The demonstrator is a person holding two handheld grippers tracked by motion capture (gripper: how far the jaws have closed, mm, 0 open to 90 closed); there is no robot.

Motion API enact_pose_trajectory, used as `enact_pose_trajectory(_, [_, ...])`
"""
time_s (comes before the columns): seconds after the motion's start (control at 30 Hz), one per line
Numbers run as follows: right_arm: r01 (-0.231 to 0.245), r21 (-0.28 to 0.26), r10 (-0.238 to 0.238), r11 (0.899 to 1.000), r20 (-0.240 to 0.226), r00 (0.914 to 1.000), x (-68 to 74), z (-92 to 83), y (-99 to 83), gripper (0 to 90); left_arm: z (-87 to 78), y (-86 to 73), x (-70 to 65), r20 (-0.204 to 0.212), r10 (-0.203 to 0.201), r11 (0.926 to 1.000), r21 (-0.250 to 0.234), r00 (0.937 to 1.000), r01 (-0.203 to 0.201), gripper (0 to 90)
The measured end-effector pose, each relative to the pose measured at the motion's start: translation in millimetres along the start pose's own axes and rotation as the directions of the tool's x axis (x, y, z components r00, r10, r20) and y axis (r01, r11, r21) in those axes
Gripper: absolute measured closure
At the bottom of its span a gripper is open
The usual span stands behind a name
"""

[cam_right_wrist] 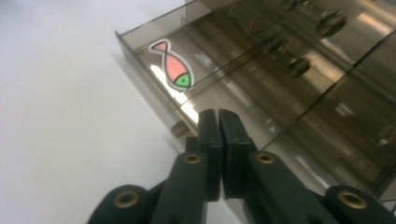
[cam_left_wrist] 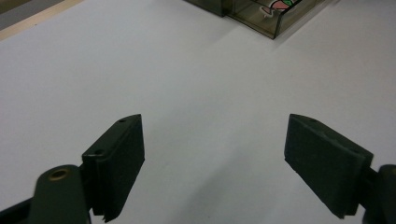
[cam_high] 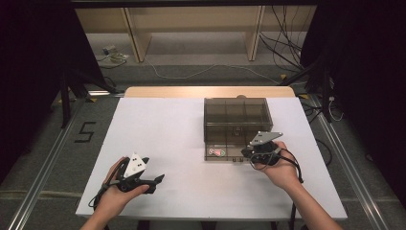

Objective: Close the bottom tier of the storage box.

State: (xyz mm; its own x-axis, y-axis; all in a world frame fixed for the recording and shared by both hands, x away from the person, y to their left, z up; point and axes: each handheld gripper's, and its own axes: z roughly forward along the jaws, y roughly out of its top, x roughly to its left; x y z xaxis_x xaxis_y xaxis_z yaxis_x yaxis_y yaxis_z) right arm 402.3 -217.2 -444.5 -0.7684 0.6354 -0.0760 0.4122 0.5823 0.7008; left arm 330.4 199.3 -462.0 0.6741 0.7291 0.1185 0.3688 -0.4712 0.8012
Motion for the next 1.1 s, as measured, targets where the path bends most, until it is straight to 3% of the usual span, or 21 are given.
enact_pose_trajectory(0.63, [-0.026, 0.075, 0.029, 0.997, -0.037, 0.9989, 0.6, 3.6, -7.7, 90.0, 1.4, 1.5, -2.3, -0.002, 0.011, 0.9999, 0.008, 0.9999, -0.011, 20.2])
enact_pose_trajectory(0.97, [-0.052, 0.178, 0.058, 0.983, -0.029, 0.9979, 0.7, 11.1, -11.6, 90.0, 1.4, 0.4, -0.5, 0.006, 0.009, 0.9999, 0.004, 0.9999, -0.009, 20.2])
enact_pose_trajectory(1.1, [-0.055, 0.193, 0.062, 0.980, -0.030, 0.9976, -0.2, 13.7, -13.6, 90.0, 1.5, 0.4, -0.5, 0.003, 0.010, 0.9999, 0.007, 0.9999, -0.010, 20.2])
